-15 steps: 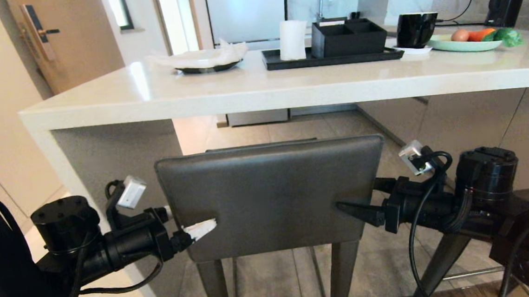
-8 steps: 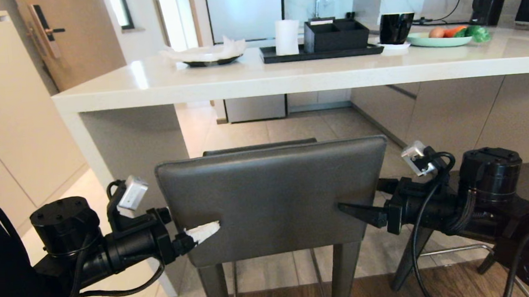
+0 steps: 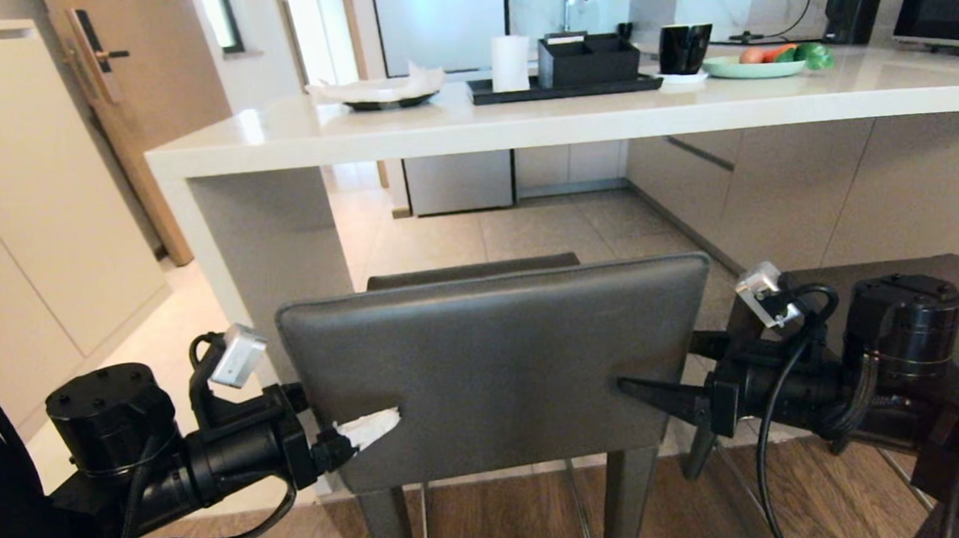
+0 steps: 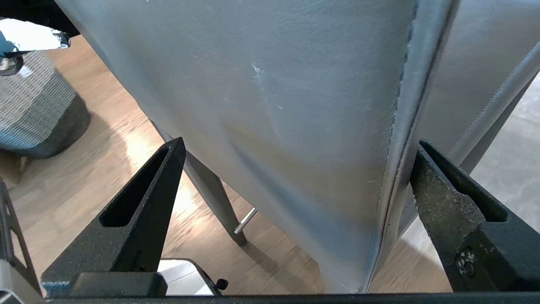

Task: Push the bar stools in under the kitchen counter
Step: Pull the gray chair out from under the dining table

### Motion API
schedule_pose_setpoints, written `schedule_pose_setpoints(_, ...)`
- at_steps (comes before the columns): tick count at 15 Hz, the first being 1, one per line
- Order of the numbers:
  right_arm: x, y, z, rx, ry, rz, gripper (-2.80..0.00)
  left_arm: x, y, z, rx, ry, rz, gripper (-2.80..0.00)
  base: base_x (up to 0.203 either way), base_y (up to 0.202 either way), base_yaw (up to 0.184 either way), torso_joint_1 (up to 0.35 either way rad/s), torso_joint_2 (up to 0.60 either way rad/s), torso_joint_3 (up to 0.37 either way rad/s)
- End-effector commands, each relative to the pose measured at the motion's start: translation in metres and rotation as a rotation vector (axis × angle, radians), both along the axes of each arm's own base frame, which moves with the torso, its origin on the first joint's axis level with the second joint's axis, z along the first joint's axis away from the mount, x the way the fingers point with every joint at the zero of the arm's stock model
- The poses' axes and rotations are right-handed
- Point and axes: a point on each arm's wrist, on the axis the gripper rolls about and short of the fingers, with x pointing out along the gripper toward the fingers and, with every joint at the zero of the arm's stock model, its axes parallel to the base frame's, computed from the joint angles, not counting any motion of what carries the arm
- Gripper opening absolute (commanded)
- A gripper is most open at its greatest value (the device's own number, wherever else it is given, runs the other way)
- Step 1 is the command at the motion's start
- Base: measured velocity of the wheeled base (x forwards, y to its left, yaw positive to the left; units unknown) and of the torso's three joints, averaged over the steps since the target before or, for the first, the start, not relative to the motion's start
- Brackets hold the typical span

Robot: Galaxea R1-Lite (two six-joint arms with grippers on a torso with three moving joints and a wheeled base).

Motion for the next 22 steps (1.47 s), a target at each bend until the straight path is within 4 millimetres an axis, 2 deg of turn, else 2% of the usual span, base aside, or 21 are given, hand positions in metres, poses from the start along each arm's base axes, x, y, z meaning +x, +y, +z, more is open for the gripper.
schedule_pose_setpoints(1, -0.004, -0.001, 0.002, 0.003, -0.009, 0.006, 0.00, -0.004, -0.001, 0.006, -0.008, -0.025, -0.010, 0.00, -0.191, 0.000, -0.001, 0.002, 0.00, 0.003)
schedule_pose_setpoints(12, -0.008, 0.000, 0.007, 0.006, -0.026, -0.004, 0.00, -0.008, -0.001, 0.008, -0.009, -0.027, -0.011, 0.00, -0.196, 0.000, -0.002, 0.001, 0.00, 0.002)
schedule_pose_setpoints(15, -0.008, -0.001, 0.007, 0.007, -0.024, -0.009, 0.00, -0.007, 0.001, 0.008, -0.013, -0.022, 0.007, 0.00, -0.041, 0.000, -0.002, -0.001, 0.00, 0.001)
schedule_pose_setpoints(17, -0.011, -0.010, 0.005, -0.001, -0.009, -0.053, 0.00, -0.009, 0.008, 0.007, -0.010, -0.012, 0.034, 0.00, 0.000, 0.000, 0.000, 0.000, 0.00, 0.000)
schedule_pose_setpoints(19, -0.018, -0.025, -0.004, -0.016, 0.032, -0.103, 0.00, -0.020, 0.021, -0.001, 0.002, 0.041, 0.081, 0.00, 0.000, 0.000, 0.000, 0.000, 0.00, 0.000)
schedule_pose_setpoints(22, -0.042, -0.041, -0.008, -0.021, 0.064, -0.126, 0.00, -0.045, 0.046, -0.010, 0.015, 0.117, 0.175, 0.00, 0.000, 0.000, 0.000, 0.000, 0.00, 0.000)
